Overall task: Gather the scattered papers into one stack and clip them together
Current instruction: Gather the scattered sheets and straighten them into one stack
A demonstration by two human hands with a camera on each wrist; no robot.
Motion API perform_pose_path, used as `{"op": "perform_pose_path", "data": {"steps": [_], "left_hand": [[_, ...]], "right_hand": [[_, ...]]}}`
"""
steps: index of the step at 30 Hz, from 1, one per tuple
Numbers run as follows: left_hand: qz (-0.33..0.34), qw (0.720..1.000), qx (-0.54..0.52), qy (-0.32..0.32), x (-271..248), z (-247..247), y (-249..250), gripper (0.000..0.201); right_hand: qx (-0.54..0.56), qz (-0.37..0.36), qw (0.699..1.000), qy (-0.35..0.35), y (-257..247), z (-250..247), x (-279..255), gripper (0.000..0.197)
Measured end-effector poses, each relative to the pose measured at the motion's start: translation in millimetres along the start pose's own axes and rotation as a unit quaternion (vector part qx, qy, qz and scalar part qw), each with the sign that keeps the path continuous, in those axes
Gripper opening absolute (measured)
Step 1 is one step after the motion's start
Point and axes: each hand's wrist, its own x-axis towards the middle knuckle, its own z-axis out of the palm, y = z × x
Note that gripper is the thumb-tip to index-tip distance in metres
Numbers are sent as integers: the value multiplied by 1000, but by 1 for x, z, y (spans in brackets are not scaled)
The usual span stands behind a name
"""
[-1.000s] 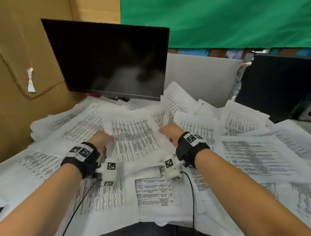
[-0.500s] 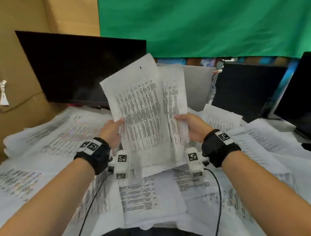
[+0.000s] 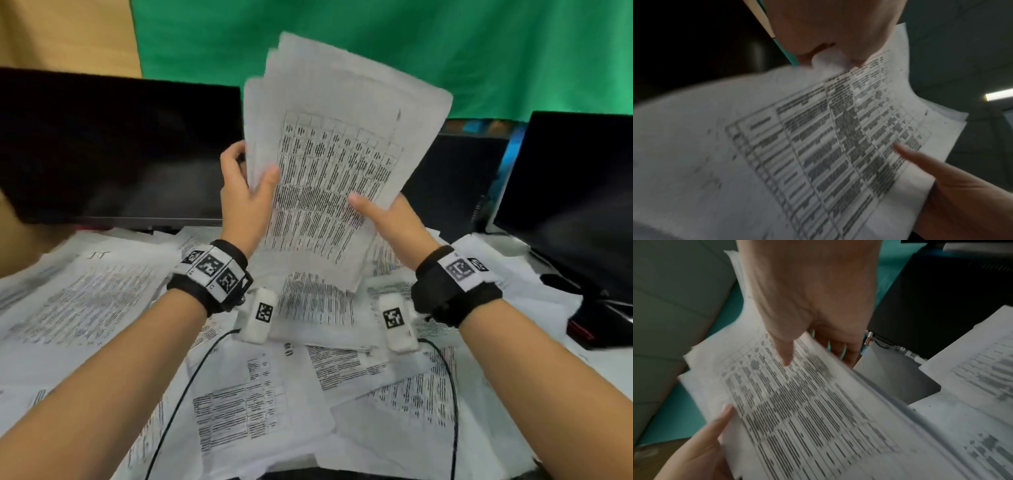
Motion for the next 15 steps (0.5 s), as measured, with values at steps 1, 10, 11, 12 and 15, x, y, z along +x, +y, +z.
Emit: {"op": "perform_pose_path", "data": {"steps": [1,10,11,12,15], "left_hand": [[-11,1000,-14,-7,-1,0,0,48],[21,996,-86,-12,17,40,43,23],[18,995,-99,-1,21,38,46,24],[6,995,-99,-4,26,33,39,27],[-128,982,-59,-122,14,17,10,57]], "right_hand": [[22,-7,1000,2,-1,-4,-1,42],[106,-106,982,112,-52,18,16,38],[108,-118,981,114,-55,15,17,36],[110,-112,981,115,-51,10,18,34],[75,6,994,81,0,-1,10,43]]}}
